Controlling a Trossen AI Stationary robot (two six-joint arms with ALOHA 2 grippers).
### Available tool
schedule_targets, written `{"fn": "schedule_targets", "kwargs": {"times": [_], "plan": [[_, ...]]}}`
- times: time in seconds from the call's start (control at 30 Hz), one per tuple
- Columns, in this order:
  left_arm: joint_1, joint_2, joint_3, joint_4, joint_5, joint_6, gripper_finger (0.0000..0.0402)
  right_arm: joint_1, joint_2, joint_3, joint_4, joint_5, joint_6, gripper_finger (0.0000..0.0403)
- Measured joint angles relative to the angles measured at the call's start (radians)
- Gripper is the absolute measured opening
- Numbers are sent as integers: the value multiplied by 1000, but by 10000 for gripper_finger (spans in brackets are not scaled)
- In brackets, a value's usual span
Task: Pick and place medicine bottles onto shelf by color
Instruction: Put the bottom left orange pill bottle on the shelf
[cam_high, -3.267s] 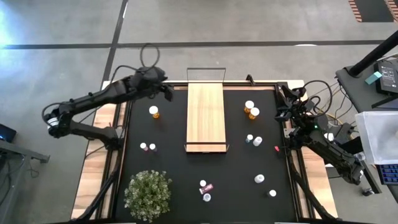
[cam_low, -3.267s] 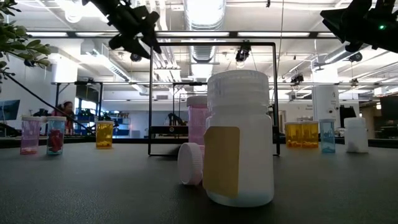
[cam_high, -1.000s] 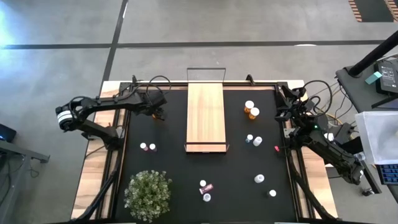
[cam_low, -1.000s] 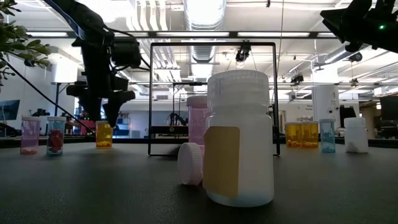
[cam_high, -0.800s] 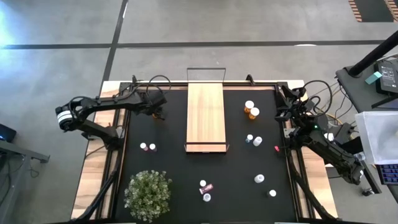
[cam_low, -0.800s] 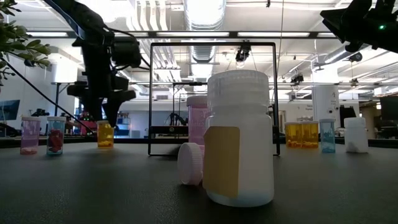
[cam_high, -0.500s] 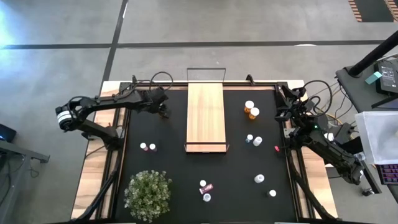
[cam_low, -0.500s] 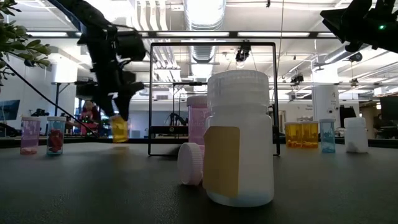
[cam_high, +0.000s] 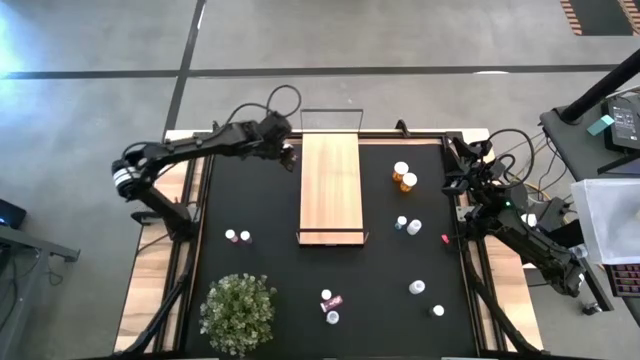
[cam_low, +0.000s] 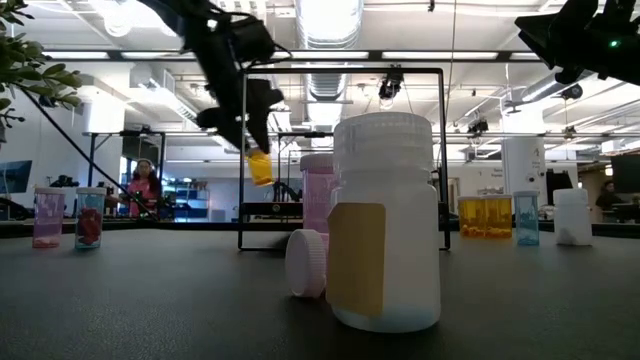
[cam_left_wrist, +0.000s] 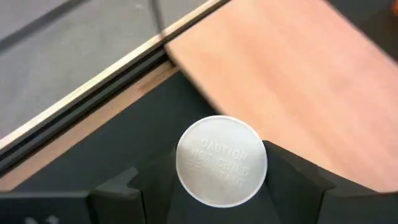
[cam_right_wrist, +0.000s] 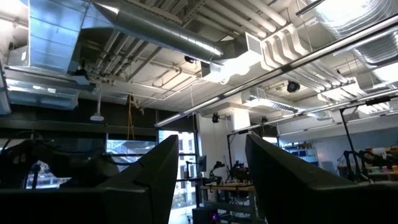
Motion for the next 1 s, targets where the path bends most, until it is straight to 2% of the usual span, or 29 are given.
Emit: {"fn": "schedule_targets", "kwargs": {"times": [0.4, 0.67, 1.0], "plan": [[-23, 209, 231, -56, 31, 138, 202, 0, 0, 0, 0, 0, 0, 178], [-32, 299, 306, -69, 68, 191, 202, 0, 0, 0, 0, 0, 0, 178], [-24, 369, 380, -68, 48, 308, 202, 0, 0, 0, 0, 0, 0, 178]]}}
